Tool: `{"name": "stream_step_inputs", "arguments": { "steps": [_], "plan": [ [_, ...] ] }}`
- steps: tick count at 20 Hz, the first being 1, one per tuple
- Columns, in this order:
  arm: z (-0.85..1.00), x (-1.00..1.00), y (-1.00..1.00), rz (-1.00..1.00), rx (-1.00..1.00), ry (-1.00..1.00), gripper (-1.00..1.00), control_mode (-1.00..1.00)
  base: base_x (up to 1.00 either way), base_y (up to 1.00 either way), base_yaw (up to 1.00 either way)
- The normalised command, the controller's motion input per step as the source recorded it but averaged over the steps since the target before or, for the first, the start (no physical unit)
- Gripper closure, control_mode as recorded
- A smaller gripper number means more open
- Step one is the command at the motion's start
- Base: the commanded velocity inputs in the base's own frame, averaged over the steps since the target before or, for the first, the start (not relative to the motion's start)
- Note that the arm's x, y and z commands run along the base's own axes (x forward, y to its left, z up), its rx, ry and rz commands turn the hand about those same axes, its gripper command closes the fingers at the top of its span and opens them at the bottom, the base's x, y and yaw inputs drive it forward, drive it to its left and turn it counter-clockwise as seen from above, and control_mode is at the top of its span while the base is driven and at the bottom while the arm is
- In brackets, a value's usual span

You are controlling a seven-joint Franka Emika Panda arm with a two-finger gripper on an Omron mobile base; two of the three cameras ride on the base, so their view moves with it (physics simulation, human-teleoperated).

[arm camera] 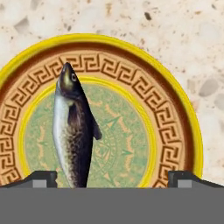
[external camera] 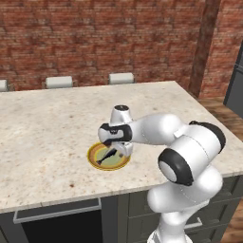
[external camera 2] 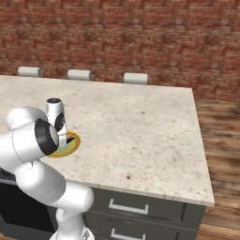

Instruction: Place the fish on the rack of the oven, and slide the rack back inside. Close the oven door.

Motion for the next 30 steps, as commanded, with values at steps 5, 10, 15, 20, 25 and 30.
{"name": "stream_step_inputs", "arguments": {
  "steps": [5,10,15,20,25,30],
  "plan": [
    [-0.29,0.21,0.11,0.00,0.00,0.06,-1.00,-1.00,0.00,0.00,0.00],
    [-0.27,0.21,0.11,0.00,0.00,0.06,-1.00,-1.00,0.00,0.00,0.00],
    [-0.27,0.22,0.10,0.00,0.00,0.05,-1.00,-1.00,0.00,0.00,0.00],
    [-0.29,0.23,0.13,0.00,0.00,0.05,-1.00,-1.00,0.00,0.00,0.00],
    [-0.22,0.10,0.11,0.00,0.00,0.01,1.00,-1.00,0.00,0.00,0.00],
    [0.01,0.02,0.01,0.00,0.00,-0.02,1.00,-1.00,0.00,0.00,0.00]
  ]
}}
